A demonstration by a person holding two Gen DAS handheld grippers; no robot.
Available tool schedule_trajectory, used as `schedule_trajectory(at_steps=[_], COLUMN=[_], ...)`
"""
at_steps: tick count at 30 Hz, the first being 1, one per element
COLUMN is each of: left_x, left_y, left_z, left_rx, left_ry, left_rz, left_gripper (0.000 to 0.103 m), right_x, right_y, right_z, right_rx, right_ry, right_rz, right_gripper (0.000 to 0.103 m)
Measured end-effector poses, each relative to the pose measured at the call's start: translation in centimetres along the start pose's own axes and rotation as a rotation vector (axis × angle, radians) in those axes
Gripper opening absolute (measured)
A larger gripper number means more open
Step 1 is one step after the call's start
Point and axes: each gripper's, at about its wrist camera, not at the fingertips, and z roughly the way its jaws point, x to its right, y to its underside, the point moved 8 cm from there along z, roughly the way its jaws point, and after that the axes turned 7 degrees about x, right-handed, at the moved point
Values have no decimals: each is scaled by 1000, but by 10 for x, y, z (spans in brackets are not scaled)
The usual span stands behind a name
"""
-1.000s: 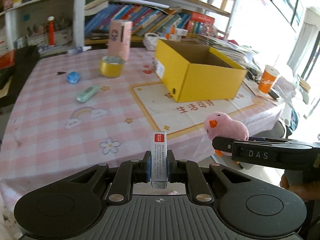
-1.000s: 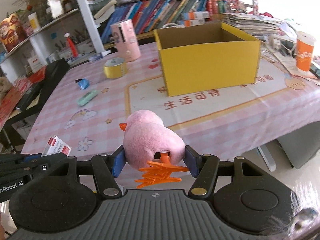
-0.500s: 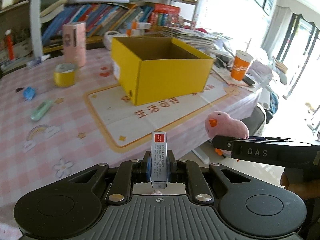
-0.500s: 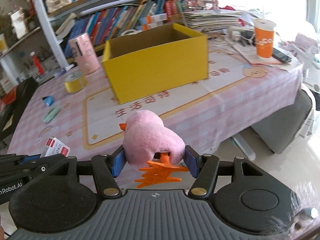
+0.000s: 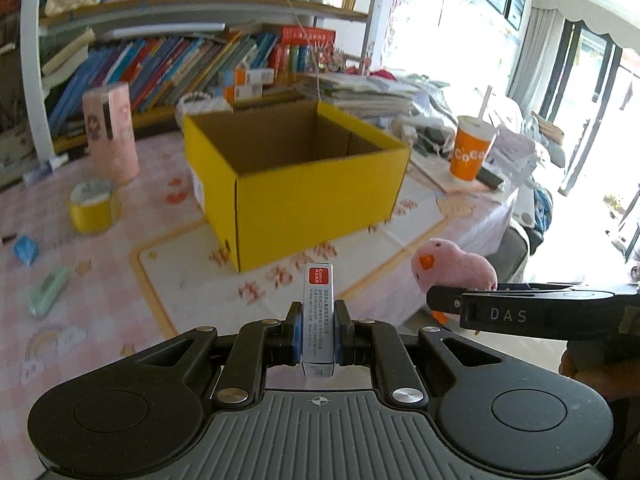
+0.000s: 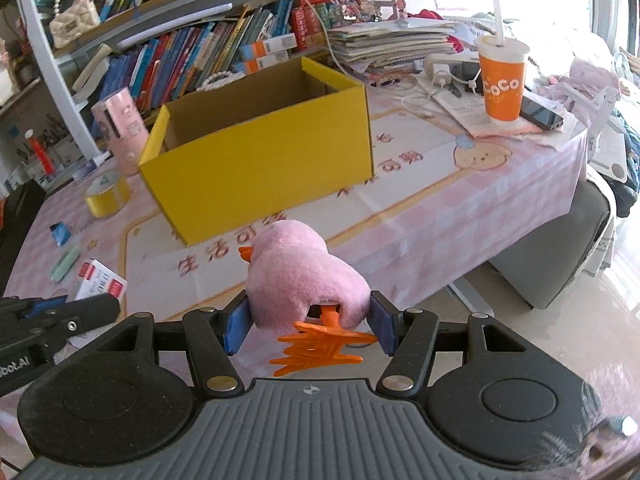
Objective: Organize objects
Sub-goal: 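Carry the white box with the left tool while the right tool carries the chick toward the yellow box, then open the right tool to drop the chick into the box while the left tool drops the white box in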
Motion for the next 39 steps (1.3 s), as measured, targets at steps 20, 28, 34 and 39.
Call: schedule_trajectory(at_steps=[20,28,34,39], left_x=[-6,-16,-23,-28], left_y=[-116,-113,-104,-96], left_z=[89,135,162,181], left_rx=[146,76,6,-46], left_ry=[-87,-142,-166,-180], left_rz=[21,2,-8,-10], left_gripper=[13,13,13,13], right_x=[2,-13,-26,-36], right_y=[-163,-187,-186,-183], right_z=[71,113,150,180], right_rx=[260,226,148,83], right_ry=[-124,-206,-251,-278], right_rz=[-99,-169,-222,-258], right_gripper=[58,58,58,58])
